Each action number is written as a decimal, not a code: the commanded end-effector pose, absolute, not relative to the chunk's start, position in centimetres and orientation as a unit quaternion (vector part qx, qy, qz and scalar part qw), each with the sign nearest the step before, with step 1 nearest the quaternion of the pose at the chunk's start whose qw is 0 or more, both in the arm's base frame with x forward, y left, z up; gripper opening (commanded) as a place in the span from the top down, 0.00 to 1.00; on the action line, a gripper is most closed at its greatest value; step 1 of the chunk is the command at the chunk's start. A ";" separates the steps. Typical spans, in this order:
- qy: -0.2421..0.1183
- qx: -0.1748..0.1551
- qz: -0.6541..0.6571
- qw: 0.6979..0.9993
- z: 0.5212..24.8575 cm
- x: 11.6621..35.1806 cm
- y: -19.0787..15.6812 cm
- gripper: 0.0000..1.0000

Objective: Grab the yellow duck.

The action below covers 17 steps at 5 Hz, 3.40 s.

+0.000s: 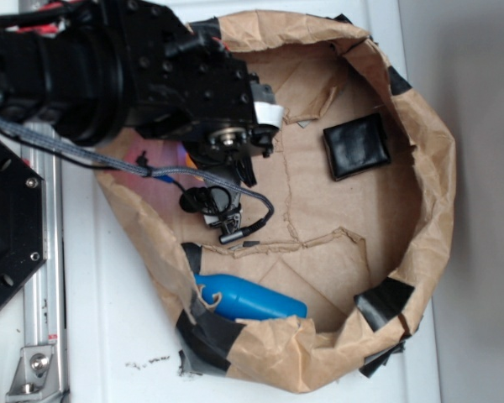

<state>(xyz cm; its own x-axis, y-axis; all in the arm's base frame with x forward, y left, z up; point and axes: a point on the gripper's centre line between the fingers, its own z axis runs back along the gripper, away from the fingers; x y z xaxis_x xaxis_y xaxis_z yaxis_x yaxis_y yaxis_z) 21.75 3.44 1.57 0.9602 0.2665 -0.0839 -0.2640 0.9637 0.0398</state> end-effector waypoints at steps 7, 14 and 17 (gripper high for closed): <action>0.020 0.014 0.131 0.991 3.8 20.5 3.6 1.00; 0.011 0.021 0.148 0.989 3.4 21.9 4.6 0.00; 0.010 0.028 0.168 0.985 3.2 22.4 6.1 0.00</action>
